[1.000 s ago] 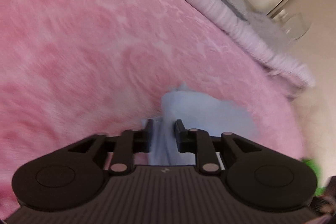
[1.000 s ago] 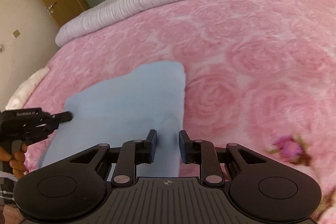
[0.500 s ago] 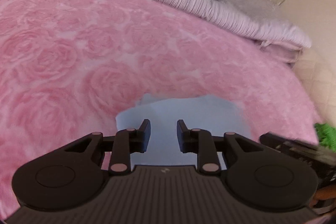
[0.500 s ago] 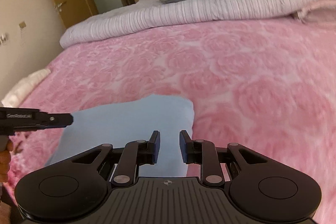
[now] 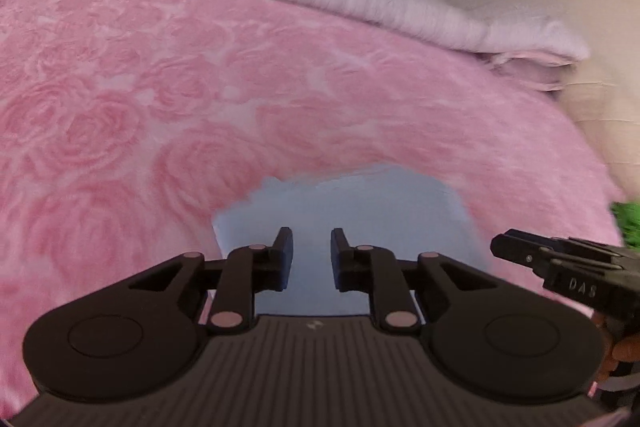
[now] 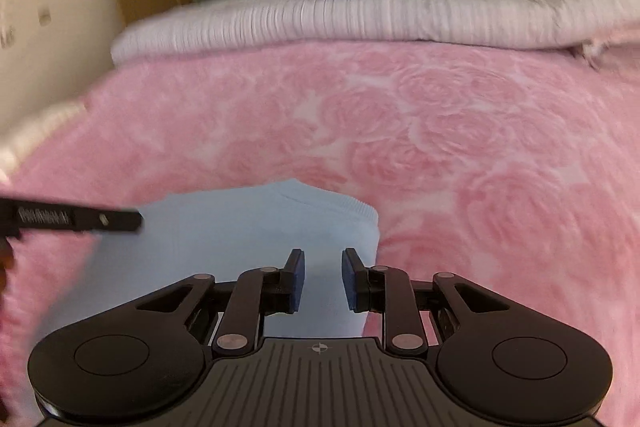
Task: Fold clothes
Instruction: 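Release the folded sweatshirt and lift both tools away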
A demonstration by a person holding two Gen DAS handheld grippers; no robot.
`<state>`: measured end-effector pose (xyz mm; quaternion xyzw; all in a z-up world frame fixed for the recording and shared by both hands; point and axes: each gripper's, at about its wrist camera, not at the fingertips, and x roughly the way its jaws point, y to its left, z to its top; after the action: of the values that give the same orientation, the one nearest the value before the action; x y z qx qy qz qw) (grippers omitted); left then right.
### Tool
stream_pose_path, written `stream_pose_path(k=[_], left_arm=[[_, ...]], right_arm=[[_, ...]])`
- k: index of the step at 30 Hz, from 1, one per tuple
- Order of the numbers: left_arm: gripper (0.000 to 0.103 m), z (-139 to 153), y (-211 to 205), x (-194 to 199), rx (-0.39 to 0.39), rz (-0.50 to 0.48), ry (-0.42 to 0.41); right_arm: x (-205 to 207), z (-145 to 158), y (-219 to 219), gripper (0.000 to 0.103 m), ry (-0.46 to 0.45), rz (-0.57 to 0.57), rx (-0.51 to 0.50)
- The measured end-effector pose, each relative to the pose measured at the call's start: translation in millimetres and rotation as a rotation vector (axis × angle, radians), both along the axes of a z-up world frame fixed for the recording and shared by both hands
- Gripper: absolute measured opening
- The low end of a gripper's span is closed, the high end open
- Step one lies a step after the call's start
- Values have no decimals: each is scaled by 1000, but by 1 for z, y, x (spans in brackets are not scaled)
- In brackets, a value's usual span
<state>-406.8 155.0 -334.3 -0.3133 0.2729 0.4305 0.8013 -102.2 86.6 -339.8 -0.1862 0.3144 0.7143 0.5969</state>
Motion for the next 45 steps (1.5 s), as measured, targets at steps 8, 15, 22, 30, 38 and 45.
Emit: stream_pose_path(k=[8,15,22,30,38,45], left_arm=[[16,-10,-86,-7,-39,-17,33],[26,10,-116,-5,26,-9,66],[31,20,-160,-20,25,53,134],[33,18,-203,-42,9,97,206],[33,-5,-209,-47,-32,117,227],[35,6,-214,-49,-4,138,253]], right_arm=[[-20,-8,-91,24,9,-59,-97],[-45,-4,-105,30,-55,-175,-77],[-56,19,-146,33,-88,-196,-96],[-71,35,-197,34,-129,-242,-119],[-76,41,-225,36,-134,-245,-92],[-75,42,-225,36,-125,-232,-79]])
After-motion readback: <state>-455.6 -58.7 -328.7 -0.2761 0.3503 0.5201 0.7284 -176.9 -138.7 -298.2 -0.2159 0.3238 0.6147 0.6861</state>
